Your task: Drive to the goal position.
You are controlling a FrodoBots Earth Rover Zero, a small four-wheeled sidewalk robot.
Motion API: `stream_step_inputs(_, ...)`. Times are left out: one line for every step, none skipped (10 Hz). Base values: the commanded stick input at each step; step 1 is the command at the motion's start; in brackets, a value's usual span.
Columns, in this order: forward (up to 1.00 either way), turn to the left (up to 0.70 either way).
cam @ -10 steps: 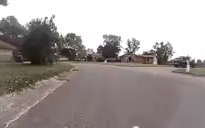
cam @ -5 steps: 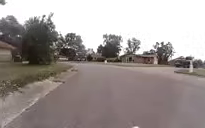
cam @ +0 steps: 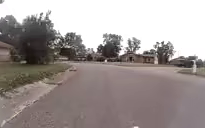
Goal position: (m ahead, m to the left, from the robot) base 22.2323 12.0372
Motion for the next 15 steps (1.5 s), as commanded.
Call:
stream_step_inputs(0.70,0.00)
stream_step_inputs(0.70,0.00)
stream_step_inputs(0.70,0.00)
stream_step_inputs(0.70,0.00)
stream_step_inputs(0.70,0.00)
stream_step_inputs(0.70,0.00)
stream_step_inputs(0.70,0.00)
stream_step_inputs(0.70,0.00)
stream_step_inputs(0.70,0.00)
stream_step_inputs(0.70,0.00)
stream_step_inputs(0.70,0.00)
stream_step_inputs(0.70,0.00)
stream_step_inputs(0.70,0.00)
stream_step_inputs(0.70,0.00)
stream_step_inputs(0.70,0.00)
